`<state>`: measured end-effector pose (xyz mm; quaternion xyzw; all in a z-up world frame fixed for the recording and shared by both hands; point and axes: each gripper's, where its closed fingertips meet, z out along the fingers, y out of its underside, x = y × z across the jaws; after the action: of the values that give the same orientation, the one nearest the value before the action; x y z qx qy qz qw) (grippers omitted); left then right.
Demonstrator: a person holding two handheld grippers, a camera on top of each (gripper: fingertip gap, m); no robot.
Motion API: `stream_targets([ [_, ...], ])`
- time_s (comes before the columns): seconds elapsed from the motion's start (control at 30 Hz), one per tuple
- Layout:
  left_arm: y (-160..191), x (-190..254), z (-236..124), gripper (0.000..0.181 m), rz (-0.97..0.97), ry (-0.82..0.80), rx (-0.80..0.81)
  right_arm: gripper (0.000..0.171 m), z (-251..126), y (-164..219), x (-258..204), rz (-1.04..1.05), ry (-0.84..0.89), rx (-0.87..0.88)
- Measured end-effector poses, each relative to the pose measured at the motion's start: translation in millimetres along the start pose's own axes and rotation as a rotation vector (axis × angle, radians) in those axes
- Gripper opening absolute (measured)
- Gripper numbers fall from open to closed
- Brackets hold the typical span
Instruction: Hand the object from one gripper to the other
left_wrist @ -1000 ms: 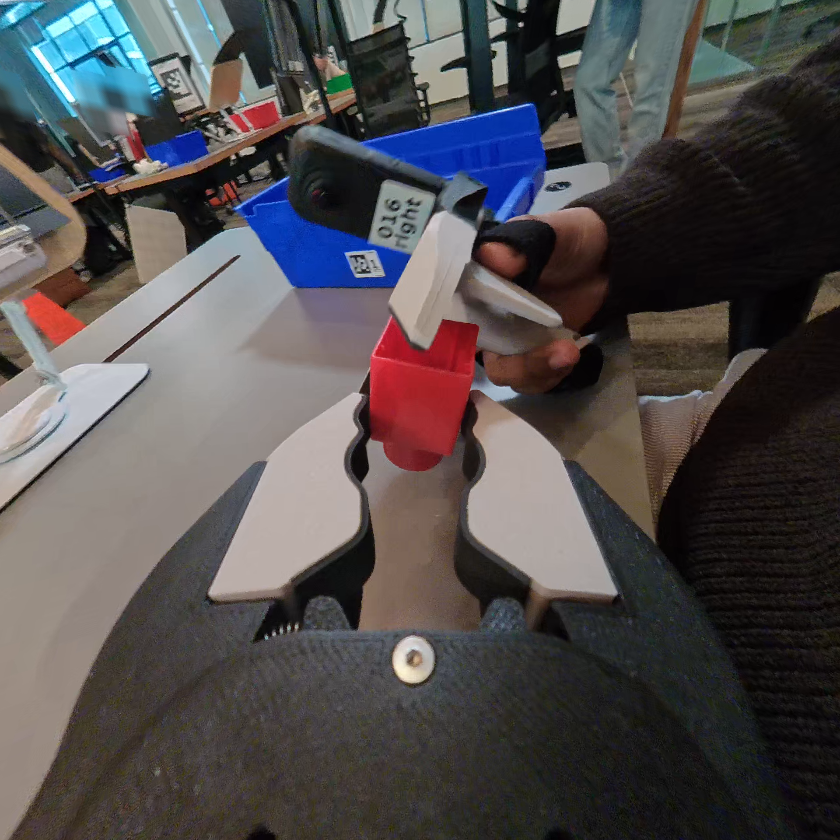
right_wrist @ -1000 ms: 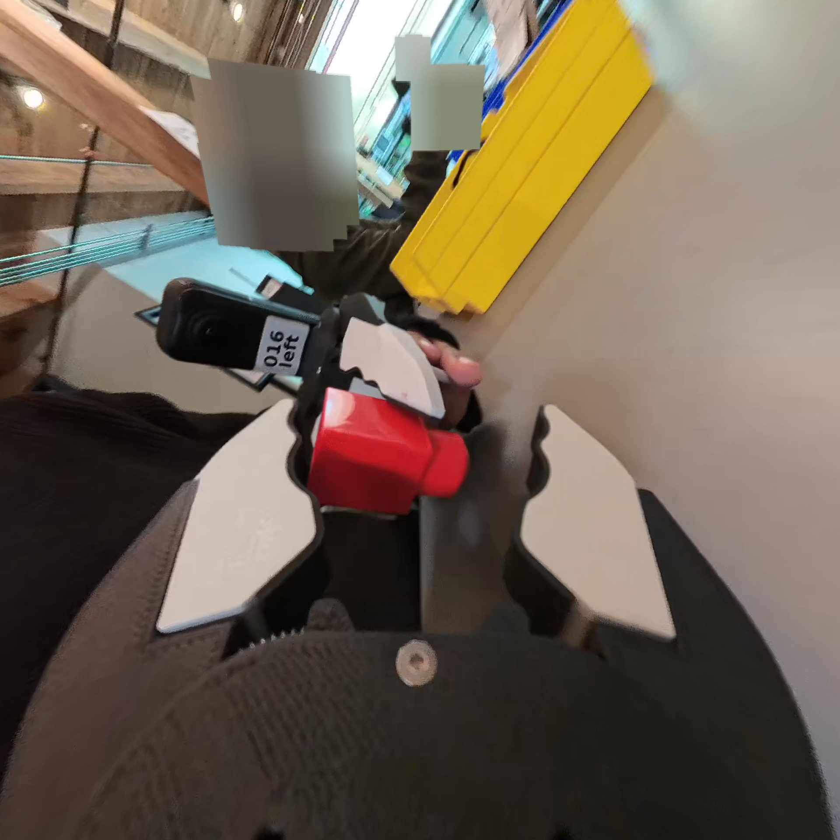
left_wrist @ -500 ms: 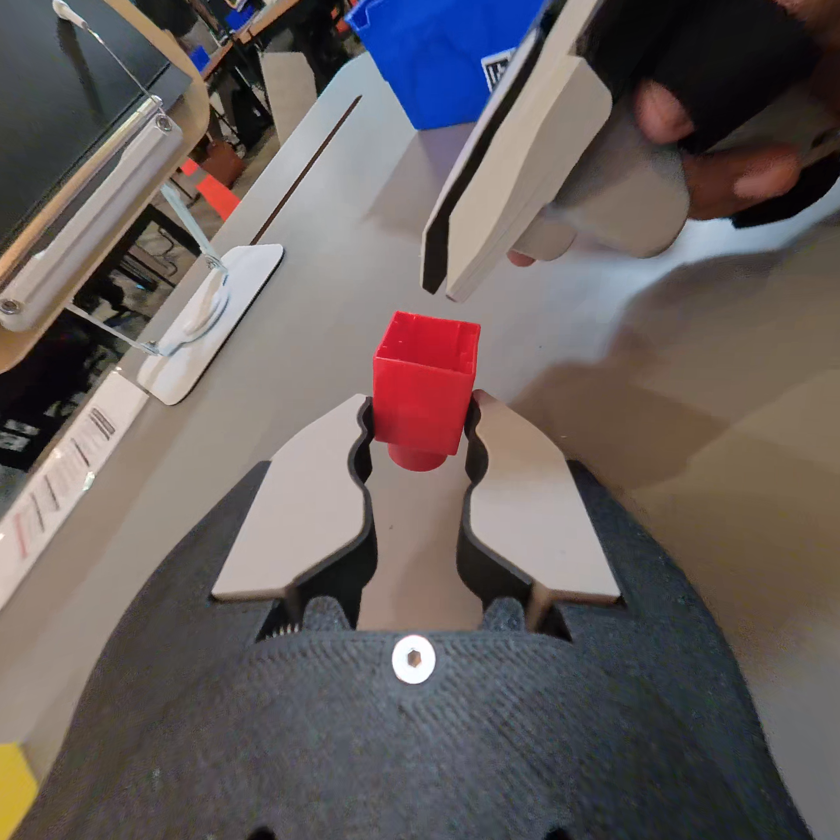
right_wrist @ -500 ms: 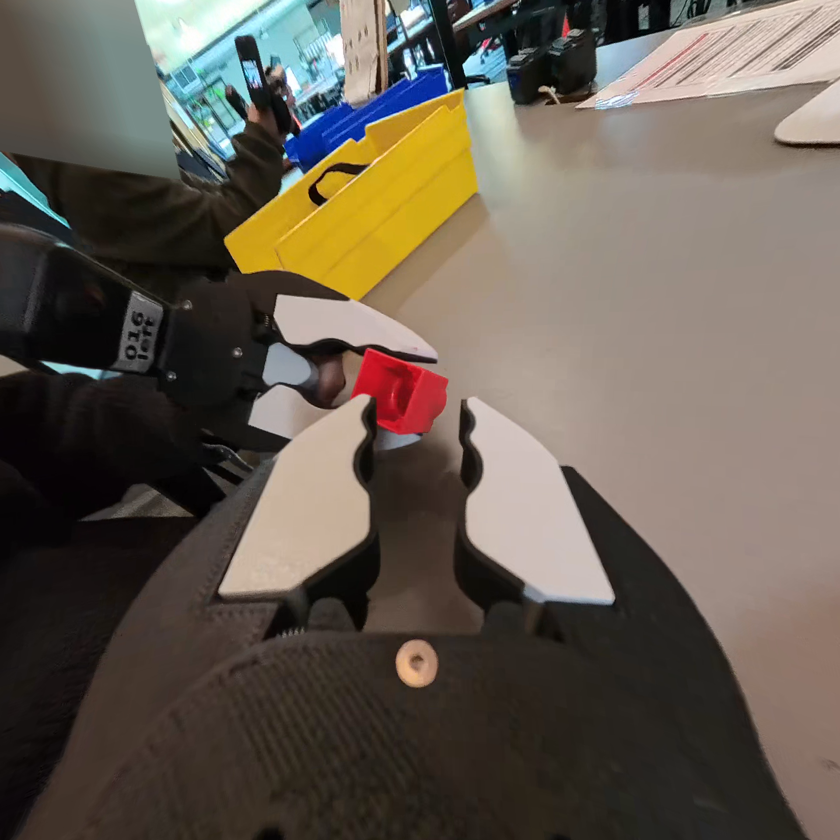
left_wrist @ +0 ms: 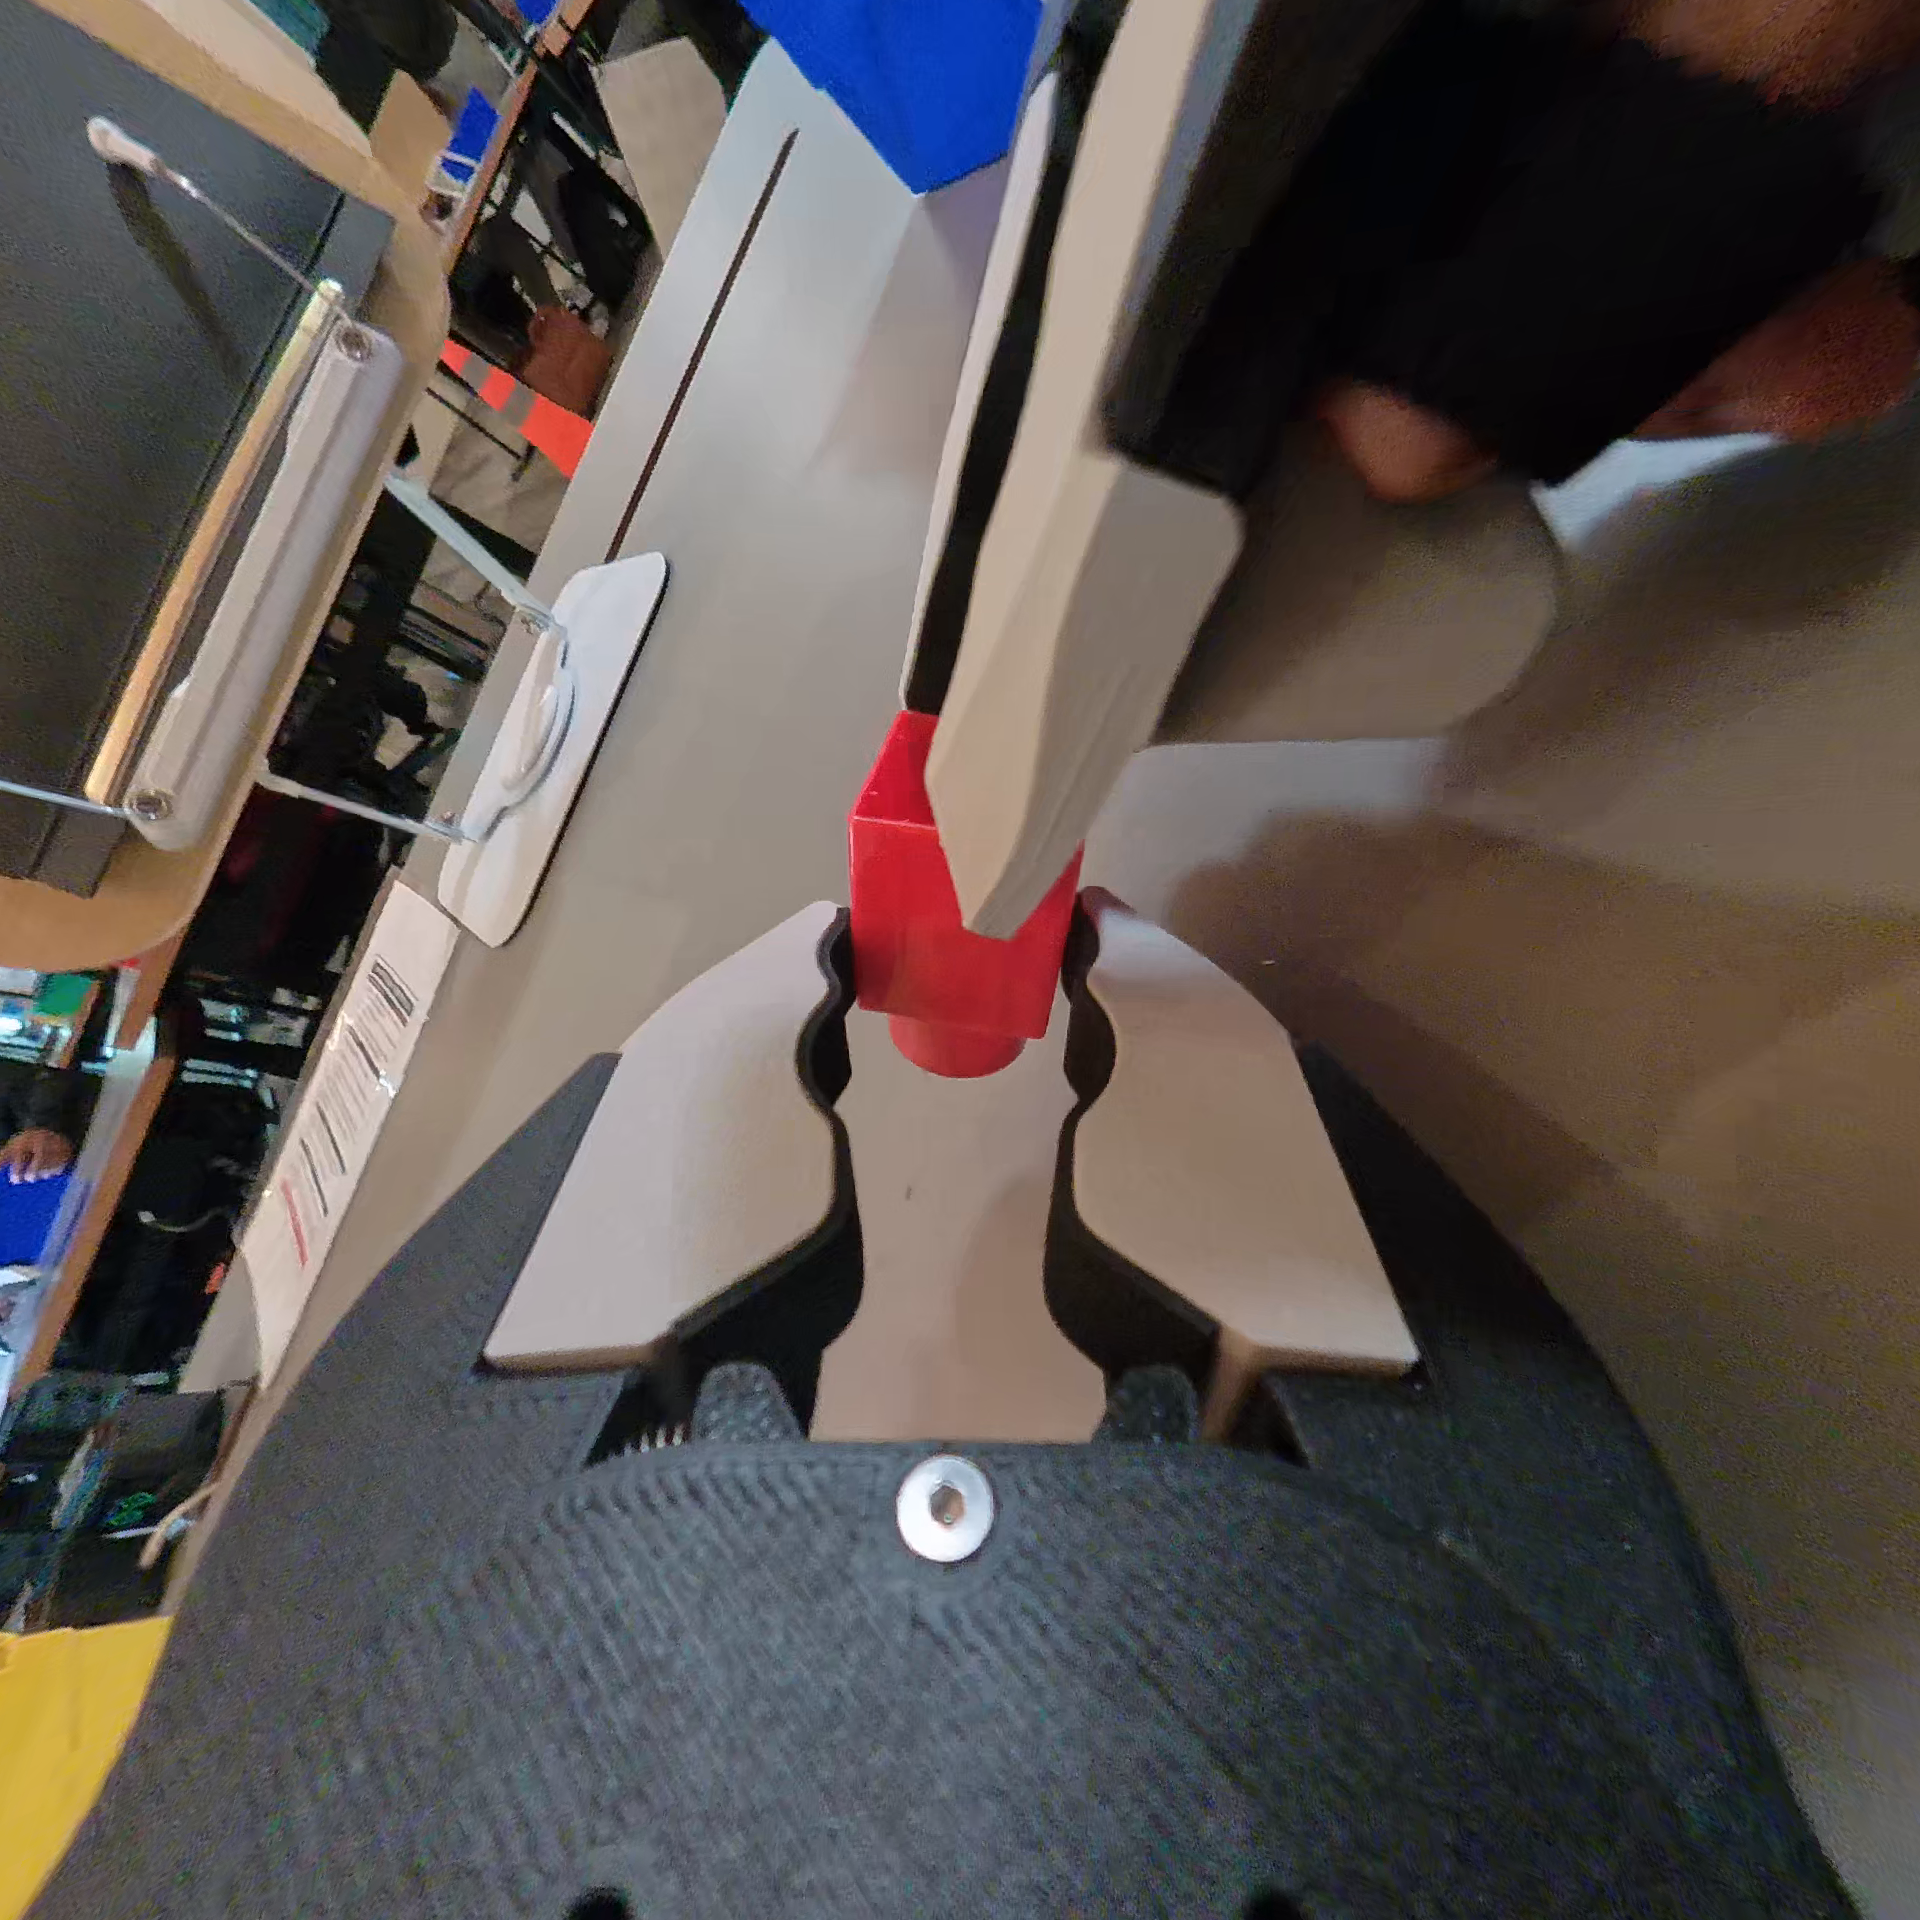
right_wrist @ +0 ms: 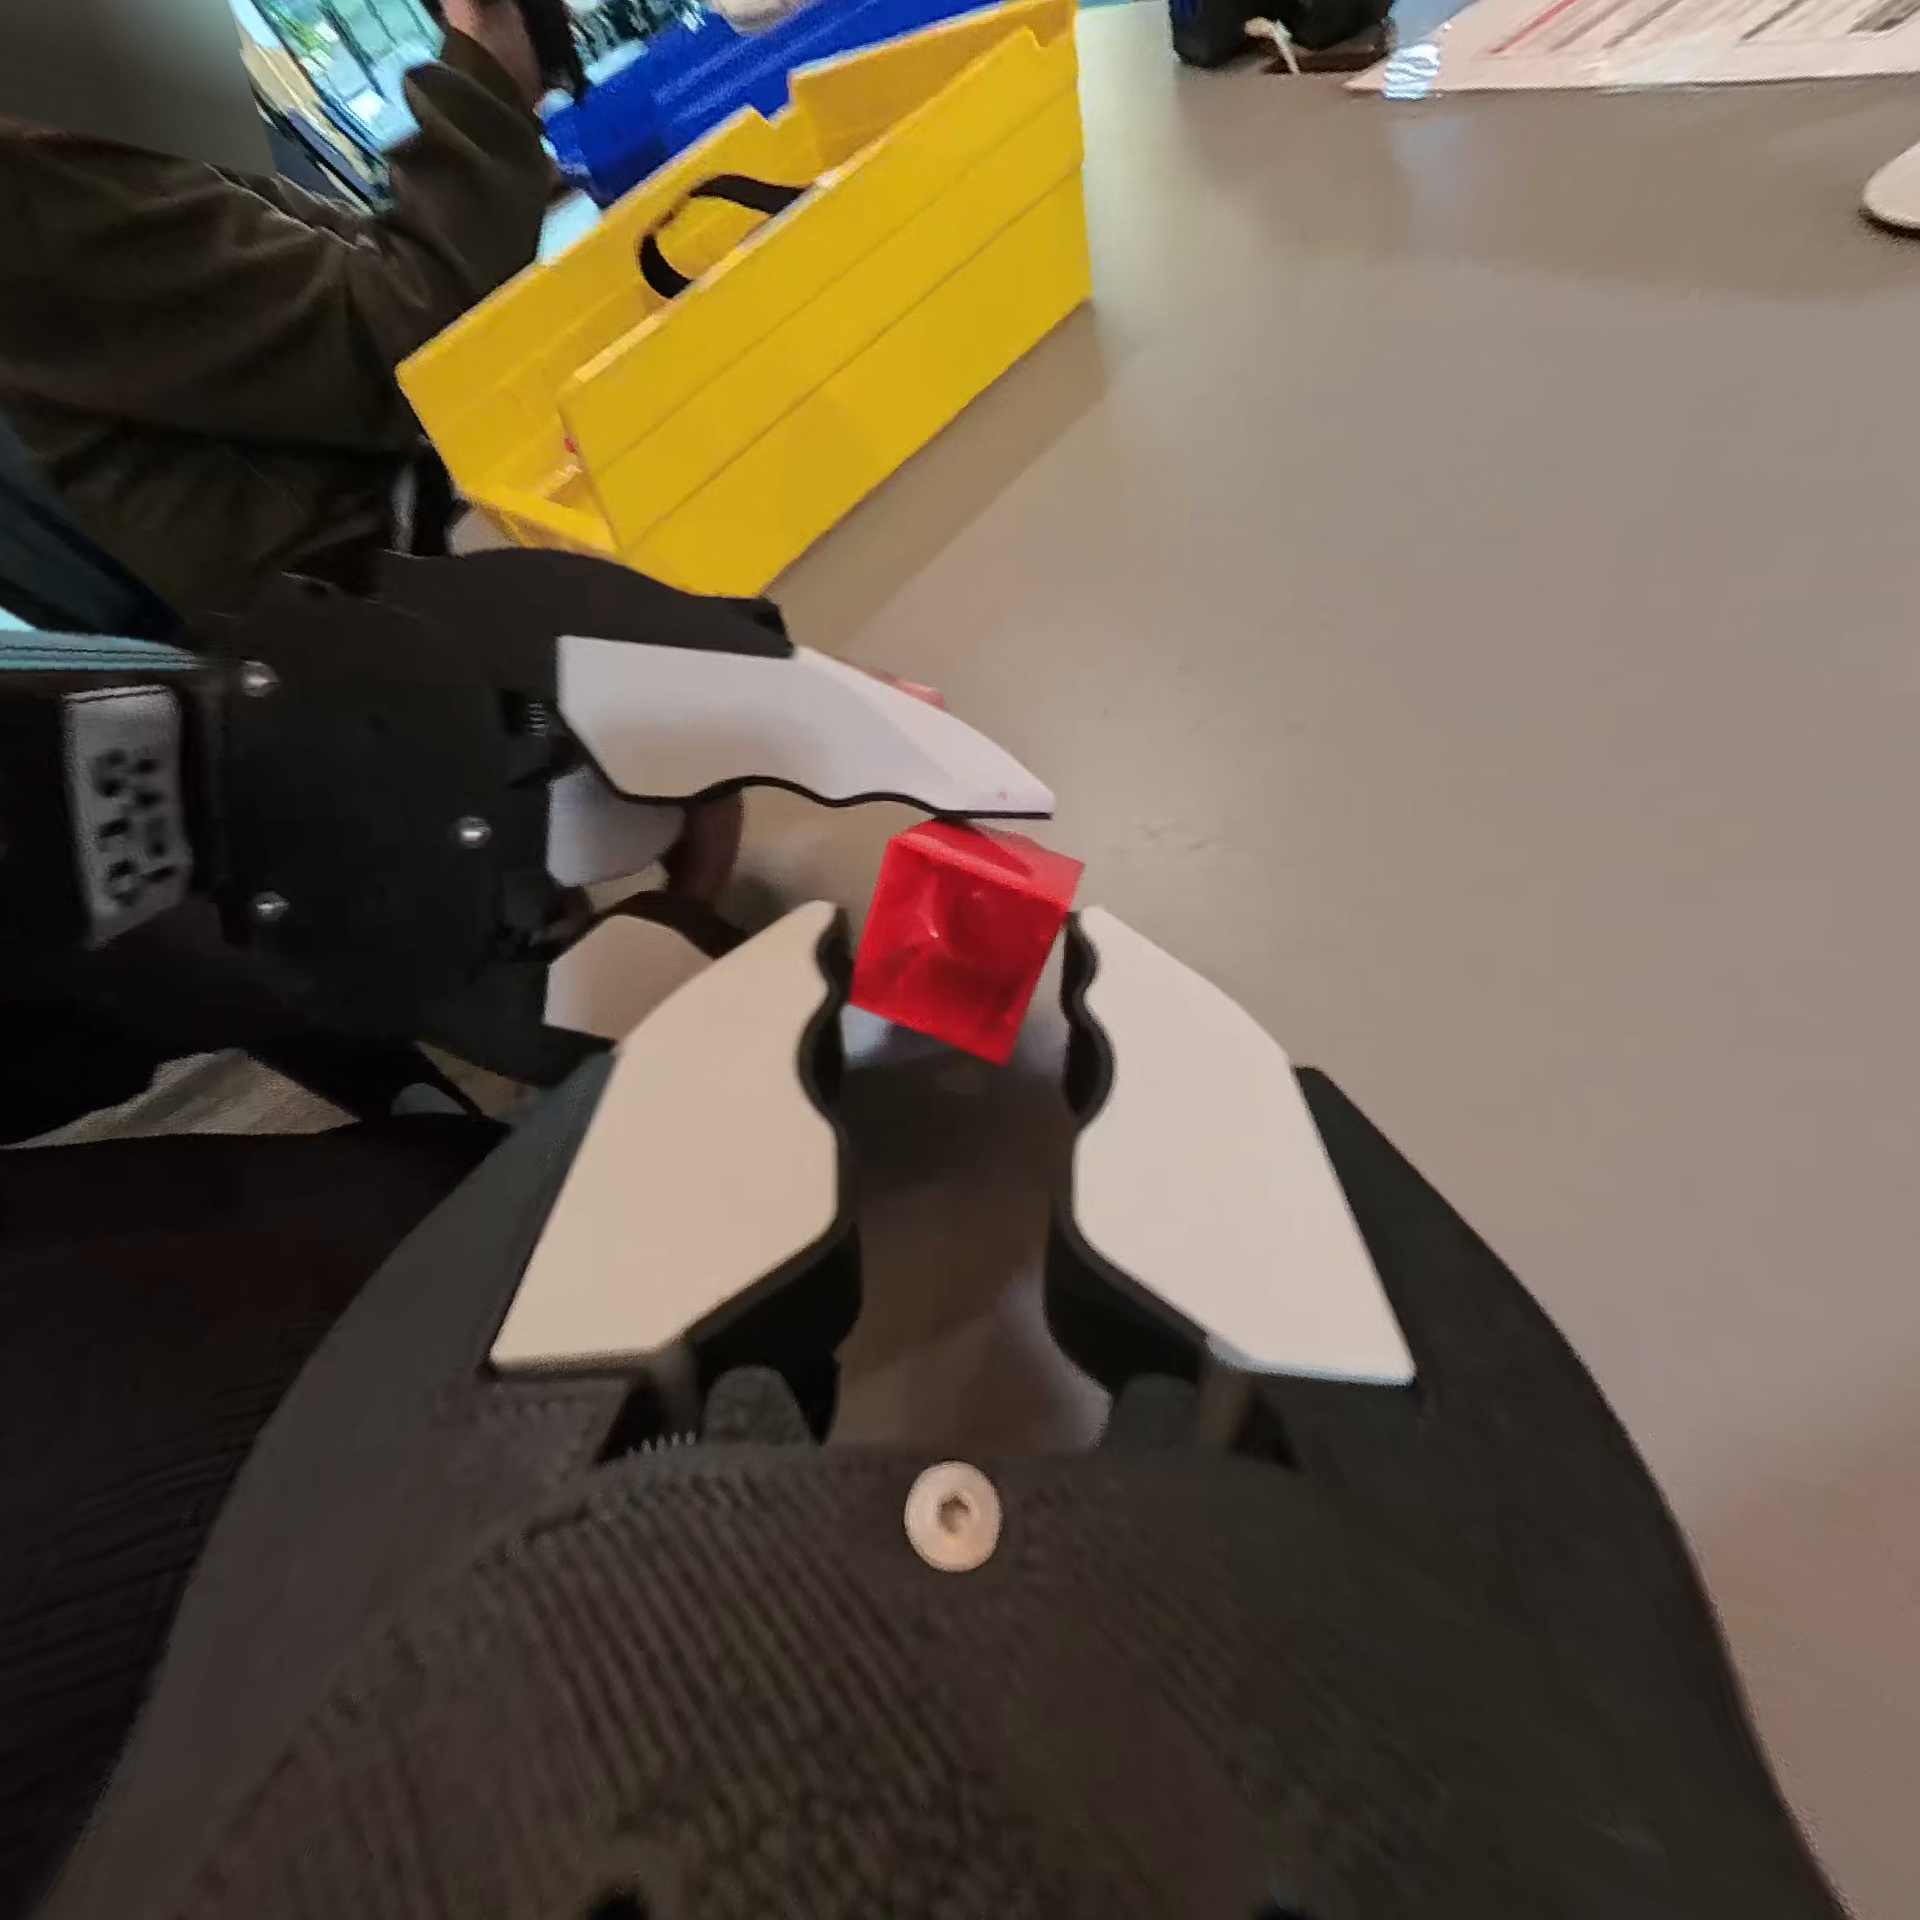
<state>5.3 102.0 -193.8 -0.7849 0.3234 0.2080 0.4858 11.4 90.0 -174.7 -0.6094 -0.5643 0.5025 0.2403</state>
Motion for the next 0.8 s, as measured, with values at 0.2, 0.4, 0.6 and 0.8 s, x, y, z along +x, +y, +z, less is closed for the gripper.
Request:
stream_targets([
  [0.2,-22,5,-4,0.075,-0.138,0.070,0.172,0.036,-8,-5,7,0.043,-0.025,0.015],
  [0.4,-21,-12,-8,0.095,-0.440,0.155,0.257,0.036,-23,-25,7,0.121,-0.144,0.137],
  [0.6,-44,-15,-27,0.092,-0.831,0.446,0.470,0.037,-37,-46,-9,0.129,-0.275,0.270],
  [0.8,-56,-19,-41,0.086,-1.118,0.717,0.587,0.036,-49,-60,-23,0.189,-0.420,0.373],
])
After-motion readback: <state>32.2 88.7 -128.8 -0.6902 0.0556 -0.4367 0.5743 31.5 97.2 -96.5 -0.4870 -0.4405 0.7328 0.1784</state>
